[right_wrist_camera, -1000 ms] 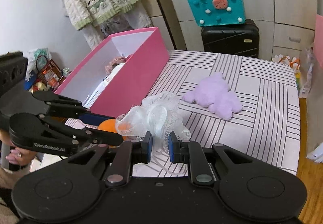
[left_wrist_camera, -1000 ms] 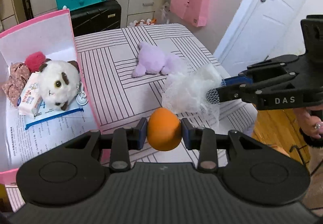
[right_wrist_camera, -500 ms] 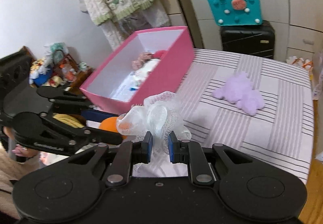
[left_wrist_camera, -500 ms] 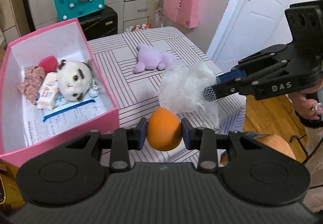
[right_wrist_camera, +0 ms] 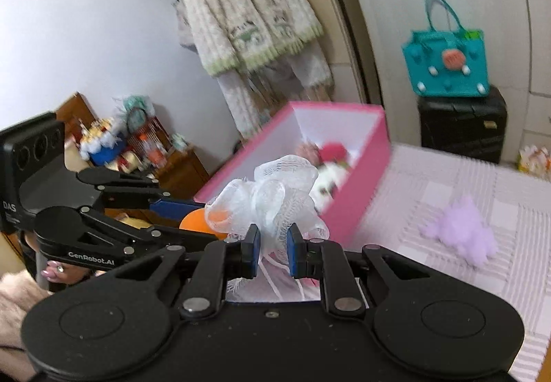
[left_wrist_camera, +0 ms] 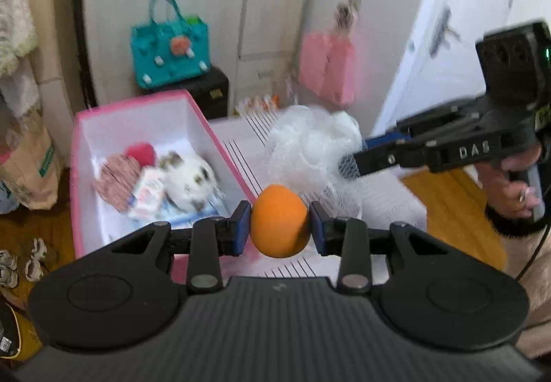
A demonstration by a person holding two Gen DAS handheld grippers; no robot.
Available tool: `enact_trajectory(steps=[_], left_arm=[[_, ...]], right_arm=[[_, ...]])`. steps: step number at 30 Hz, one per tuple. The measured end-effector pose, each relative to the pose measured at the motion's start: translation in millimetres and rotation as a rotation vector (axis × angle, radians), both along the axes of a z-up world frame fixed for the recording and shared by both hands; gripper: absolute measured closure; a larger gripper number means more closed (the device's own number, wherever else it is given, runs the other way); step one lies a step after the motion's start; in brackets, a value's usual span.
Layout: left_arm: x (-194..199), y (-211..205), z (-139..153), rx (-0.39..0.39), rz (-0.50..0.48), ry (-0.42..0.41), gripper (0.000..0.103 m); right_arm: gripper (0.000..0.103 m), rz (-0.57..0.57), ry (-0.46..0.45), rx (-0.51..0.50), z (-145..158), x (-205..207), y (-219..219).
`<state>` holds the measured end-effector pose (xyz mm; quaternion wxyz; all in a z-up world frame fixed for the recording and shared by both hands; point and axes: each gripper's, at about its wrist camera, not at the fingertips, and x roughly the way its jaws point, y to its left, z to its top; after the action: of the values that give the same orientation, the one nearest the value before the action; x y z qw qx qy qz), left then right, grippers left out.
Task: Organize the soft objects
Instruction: 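Lift the orange ball and mesh puff with both tools and carry them over the box, then lower the ball and mesh puff into the pink box and open both tools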
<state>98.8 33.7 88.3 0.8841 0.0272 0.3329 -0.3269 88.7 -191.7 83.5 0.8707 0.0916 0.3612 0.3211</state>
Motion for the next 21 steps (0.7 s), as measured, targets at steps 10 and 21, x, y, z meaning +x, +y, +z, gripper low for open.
enact_trajectory(steps=[10,21], left_arm=[[35.9,42.8,2.8,-0.051,0.105,-0.041,0.068],[122.1,40.2,-37.5,0.028,0.151,-0.006,0.067]], right_arm=[[0.084,0.038,-0.061,0.034,19.0,54.6,50.2],[0.084,-0.076,-0.02,-0.023,-21.1,138.2,60.0]])
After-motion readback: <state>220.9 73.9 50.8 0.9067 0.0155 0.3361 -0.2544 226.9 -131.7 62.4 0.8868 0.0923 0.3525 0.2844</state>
